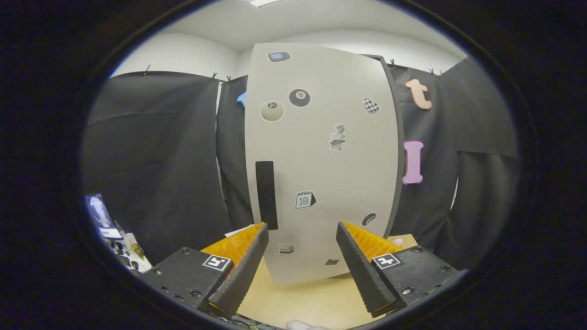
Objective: Open the shoe cabinet door, grab the shoes and put them into the shoe cabinet, then close the shoe cabinet door.
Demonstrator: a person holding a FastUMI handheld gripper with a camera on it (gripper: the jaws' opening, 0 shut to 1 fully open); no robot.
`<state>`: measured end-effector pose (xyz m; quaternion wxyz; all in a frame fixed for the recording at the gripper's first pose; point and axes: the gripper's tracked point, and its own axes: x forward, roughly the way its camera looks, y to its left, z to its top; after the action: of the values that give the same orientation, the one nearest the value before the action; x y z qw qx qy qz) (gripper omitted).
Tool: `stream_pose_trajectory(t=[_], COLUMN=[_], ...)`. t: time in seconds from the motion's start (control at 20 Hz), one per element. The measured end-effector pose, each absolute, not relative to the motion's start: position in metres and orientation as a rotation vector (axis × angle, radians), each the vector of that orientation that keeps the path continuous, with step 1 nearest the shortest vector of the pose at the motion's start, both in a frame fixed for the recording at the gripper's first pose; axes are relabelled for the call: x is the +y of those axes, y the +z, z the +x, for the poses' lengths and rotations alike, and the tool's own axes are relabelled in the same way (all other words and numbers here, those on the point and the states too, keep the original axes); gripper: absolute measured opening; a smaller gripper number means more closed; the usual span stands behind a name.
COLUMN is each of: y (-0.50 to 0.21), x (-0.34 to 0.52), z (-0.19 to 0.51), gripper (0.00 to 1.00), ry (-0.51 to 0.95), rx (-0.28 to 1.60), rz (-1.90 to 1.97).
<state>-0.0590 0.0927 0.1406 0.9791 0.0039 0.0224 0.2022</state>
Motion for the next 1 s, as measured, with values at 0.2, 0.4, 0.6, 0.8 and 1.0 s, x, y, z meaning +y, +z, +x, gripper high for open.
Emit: stream_pose_trajectory(t=[0.2,0.4,0.6,0.8,1.0], y=[0.147,0.141,0.134,0.126,0.121], x=[0.053,0.021,-0.004,-0.017,-0.021], z=[-0.083,-0.104,-0.118,-0.128,-0.130], gripper=[0.98,0.98,0.98,0.98,0.98], ry=[0.317,0.226,0.138,0.104,0.091], rx=[0.010,0.009,0.005,0.022,0.032], rz=[0.046,0.047,-0.004,0.018,0.028])
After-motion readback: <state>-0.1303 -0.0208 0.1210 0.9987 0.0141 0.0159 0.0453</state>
